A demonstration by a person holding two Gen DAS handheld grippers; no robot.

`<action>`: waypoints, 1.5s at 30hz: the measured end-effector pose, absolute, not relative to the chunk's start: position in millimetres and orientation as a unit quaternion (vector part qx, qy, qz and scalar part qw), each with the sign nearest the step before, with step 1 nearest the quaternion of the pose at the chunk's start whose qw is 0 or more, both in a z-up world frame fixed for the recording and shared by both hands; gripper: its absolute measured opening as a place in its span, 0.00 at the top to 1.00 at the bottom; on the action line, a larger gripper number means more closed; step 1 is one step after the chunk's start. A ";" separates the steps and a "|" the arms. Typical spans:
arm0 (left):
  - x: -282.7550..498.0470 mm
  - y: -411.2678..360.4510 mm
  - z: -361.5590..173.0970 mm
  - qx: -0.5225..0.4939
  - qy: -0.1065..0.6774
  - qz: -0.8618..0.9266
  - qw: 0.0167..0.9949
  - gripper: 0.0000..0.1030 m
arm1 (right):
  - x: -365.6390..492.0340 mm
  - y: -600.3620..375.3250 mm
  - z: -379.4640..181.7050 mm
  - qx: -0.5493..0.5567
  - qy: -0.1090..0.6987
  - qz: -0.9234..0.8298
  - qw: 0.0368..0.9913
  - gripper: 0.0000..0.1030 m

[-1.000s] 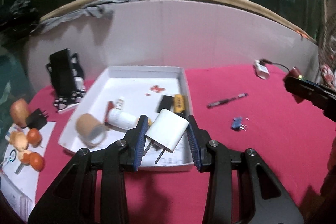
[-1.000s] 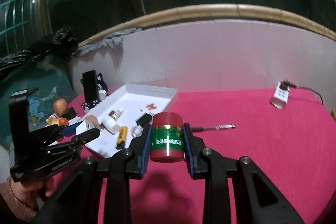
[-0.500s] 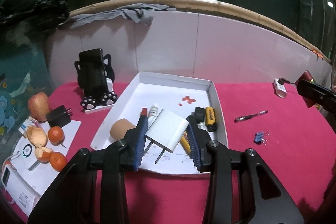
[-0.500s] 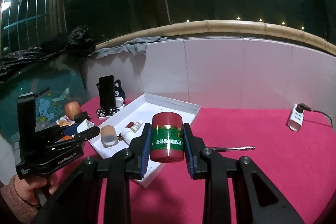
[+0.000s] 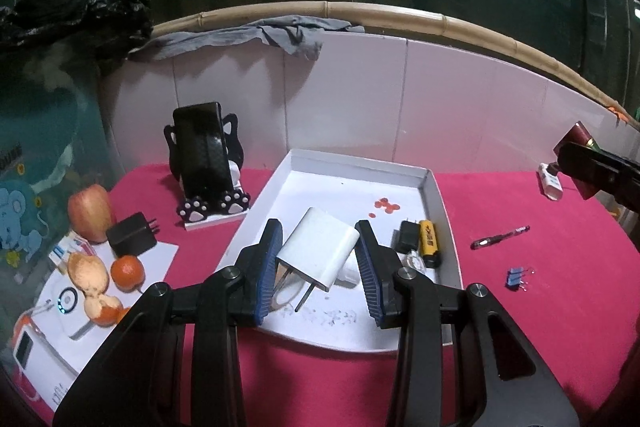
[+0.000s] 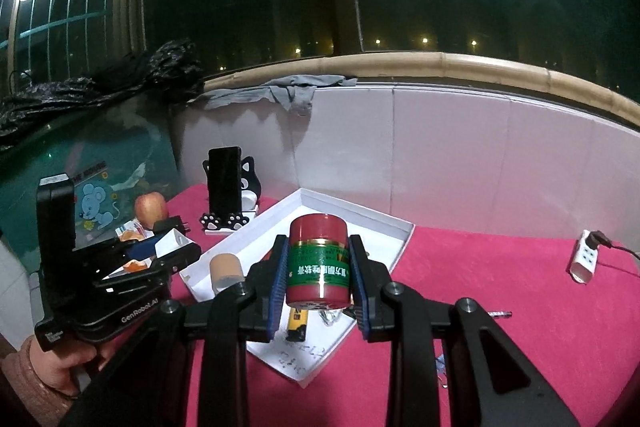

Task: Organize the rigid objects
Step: 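Carry white charger and red-green jar into the white tray and release both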

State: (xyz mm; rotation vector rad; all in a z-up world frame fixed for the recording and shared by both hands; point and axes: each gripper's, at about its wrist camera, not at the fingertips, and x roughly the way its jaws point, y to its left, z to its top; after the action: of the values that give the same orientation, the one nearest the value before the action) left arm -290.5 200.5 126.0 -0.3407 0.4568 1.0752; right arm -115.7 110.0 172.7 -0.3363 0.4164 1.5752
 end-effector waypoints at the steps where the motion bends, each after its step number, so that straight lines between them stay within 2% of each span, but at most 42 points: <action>1: -290.2 202.0 126.8 -0.159 0.215 0.506 0.820 0.64 | -117.3 112.5 173.3 -0.149 0.185 0.700 0.673 0.73; 20: -268.0 258.5 132.0 -0.150 0.236 0.514 0.811 0.64 | -127.5 159.8 167.4 -0.162 0.215 0.706 0.655 0.73; 45: -226.9 333.6 75.1 -0.175 0.306 0.520 0.778 0.64 | -135.7 239.4 83.2 -0.232 0.298 0.675 0.634 0.73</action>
State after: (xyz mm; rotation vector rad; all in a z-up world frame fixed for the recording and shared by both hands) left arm -226.9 333.6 75.1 -0.3776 0.6627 1.1256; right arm -135.7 239.4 83.2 -0.5300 0.6813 1.5446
